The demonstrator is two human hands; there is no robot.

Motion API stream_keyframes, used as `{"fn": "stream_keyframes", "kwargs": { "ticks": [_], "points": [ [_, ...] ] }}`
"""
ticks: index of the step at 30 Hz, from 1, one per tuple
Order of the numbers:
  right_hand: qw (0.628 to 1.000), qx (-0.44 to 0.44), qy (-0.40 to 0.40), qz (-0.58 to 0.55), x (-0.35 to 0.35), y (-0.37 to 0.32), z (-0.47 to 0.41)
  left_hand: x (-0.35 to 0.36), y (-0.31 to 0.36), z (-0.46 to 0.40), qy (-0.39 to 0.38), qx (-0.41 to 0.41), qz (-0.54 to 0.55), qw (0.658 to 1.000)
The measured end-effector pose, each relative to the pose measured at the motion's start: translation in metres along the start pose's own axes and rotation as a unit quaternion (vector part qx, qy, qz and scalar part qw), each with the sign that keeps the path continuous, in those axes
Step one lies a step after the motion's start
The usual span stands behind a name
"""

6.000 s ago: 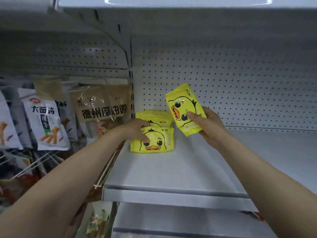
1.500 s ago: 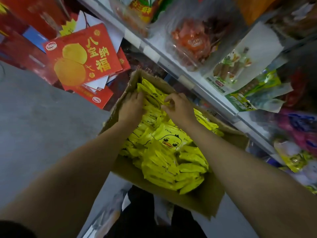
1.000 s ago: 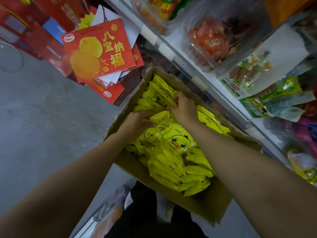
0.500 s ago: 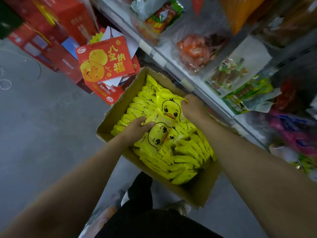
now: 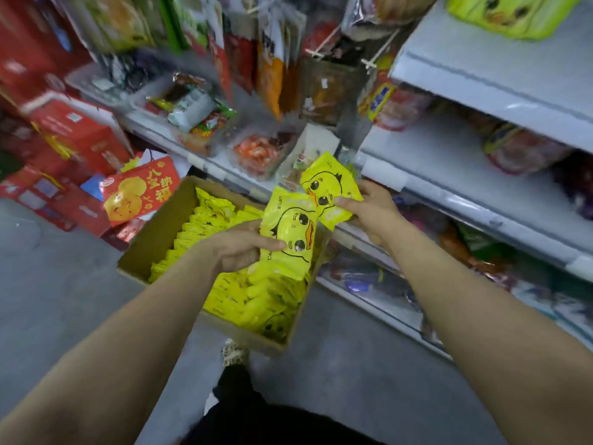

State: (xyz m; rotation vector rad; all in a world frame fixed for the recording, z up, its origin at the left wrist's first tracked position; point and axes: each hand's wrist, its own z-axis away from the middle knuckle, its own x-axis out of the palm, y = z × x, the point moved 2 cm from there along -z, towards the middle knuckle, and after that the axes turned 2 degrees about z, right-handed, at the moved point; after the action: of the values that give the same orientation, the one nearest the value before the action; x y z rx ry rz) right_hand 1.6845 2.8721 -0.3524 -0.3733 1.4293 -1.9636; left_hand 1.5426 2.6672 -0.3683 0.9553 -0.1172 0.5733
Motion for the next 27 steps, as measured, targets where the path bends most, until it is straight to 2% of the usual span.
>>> {"fn": "stream_keyframes", "kwargs": {
  "ticks": [3,10,16,19,22,27],
  "points": [
    [0.999,-0.031,-0.009,-0.005,-0.048,-0.027,0.036,0.049,0.022,0.013,-0.013,0.056,-0.023,0.998],
    [0.979,-0.096,-0.009,-0.181,-0.143,-0.083,0.109,0.14,0.072,0.035,-0.041,0.157,-0.04,0.986],
    [0.946,-0.146,0.024,-0.289,-0.196,-0.124,0.135,0.192,0.12,0.034,-0.046,0.18,-0.091,0.978],
    [0.929,-0.162,0.04,-0.329,-0.211,-0.139,0.135,0.213,0.146,0.024,-0.081,0.183,-0.114,0.973],
    [0.926,-0.178,0.066,-0.327,-0.226,-0.151,0.126,0.235,0.171,0.007,-0.131,0.178,-0.144,0.965],
    [0.945,-0.187,0.095,-0.251,-0.26,-0.172,0.095,0.254,0.225,-0.036,-0.133,0.178,-0.235,0.946]
  ]
}}
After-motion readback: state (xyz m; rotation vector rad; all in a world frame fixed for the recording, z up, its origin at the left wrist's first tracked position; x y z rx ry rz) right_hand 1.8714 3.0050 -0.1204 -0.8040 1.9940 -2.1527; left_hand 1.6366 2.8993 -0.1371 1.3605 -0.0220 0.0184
